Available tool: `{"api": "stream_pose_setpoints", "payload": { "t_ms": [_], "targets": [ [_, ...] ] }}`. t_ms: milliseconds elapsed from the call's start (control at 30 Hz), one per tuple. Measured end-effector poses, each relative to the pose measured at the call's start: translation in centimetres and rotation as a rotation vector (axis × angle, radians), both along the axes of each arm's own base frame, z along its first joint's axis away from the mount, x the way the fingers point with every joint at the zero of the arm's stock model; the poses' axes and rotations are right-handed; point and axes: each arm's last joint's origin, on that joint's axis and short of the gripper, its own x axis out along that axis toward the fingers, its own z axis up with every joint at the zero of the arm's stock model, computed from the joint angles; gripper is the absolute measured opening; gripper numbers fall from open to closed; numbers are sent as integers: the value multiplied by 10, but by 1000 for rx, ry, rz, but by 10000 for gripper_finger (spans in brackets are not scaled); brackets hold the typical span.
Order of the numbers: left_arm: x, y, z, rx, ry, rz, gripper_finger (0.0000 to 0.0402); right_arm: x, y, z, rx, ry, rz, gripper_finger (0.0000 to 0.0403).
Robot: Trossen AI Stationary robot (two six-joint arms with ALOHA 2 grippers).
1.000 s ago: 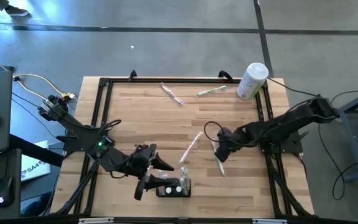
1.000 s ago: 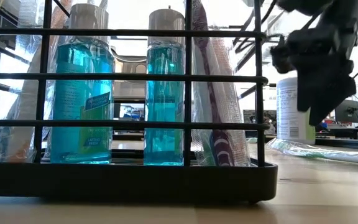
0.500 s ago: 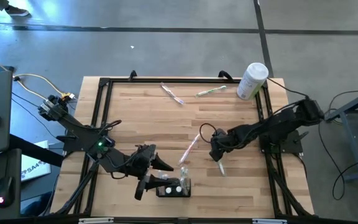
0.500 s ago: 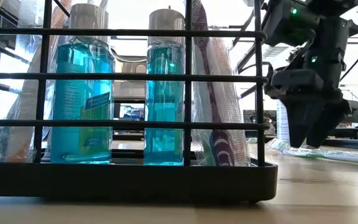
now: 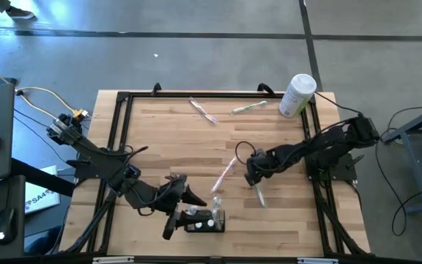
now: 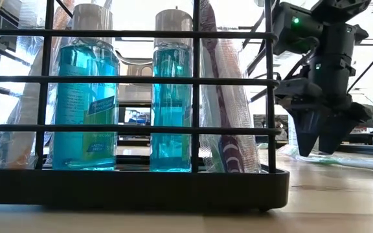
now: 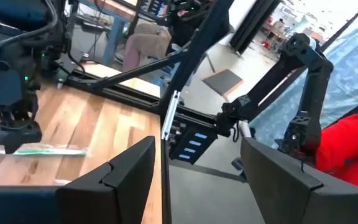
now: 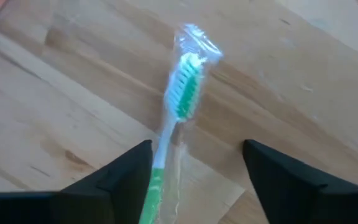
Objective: Pick & Place toothbrushing station
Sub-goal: Put the bottom green toothbrush into the black wire organizer
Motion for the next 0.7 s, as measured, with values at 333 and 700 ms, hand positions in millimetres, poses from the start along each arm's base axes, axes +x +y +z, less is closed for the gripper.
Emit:
{"api": "stream_pose_setpoints", "payload": {
  "t_ms": [333,700],
  "targets": [
    [0,-1,0,-3,4,-30,235,-3,-5,-2,7,43,-20,112],
    [0,-1,0,-3,4,-33,235,-7,-5,-2,7,79,3,8]
  ]
}}
